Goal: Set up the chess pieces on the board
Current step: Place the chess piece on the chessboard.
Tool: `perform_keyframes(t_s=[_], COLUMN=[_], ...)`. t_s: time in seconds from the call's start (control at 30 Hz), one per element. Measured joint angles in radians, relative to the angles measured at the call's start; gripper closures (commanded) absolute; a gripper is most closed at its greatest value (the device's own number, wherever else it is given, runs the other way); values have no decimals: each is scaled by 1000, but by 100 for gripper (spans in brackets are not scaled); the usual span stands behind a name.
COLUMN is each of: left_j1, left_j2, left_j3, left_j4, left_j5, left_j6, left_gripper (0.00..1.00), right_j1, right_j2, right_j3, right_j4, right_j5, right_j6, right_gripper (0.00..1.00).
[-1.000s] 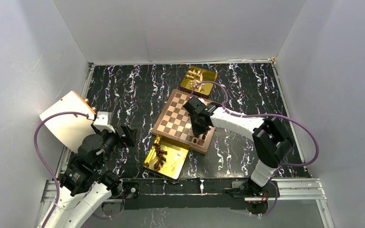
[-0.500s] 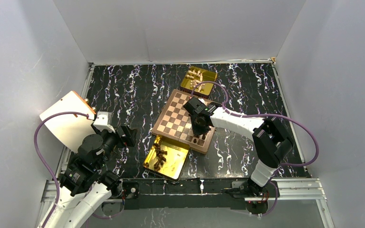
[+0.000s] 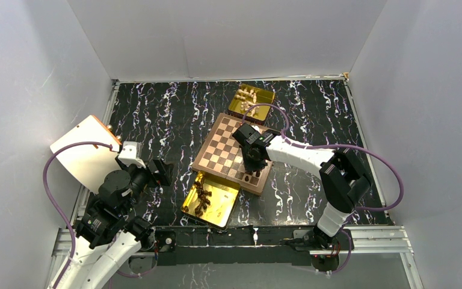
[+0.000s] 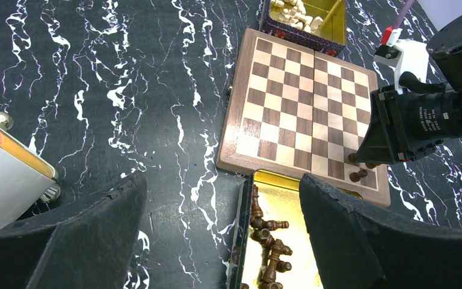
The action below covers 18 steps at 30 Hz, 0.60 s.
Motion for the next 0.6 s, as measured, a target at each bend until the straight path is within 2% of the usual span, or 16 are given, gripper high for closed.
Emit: perform_keyframes(t_s=[0.6], left_j1=[0], left_j2=[7], left_j3=[0], left_j4=[0], left_j5=[3], left_j6=[1], left_gripper=[6], right_j1=[0], right_j2=[-46], right_j3=[73], right_j4=[-58], right_j5=[-14], right_j6=[-4], right_gripper=[66])
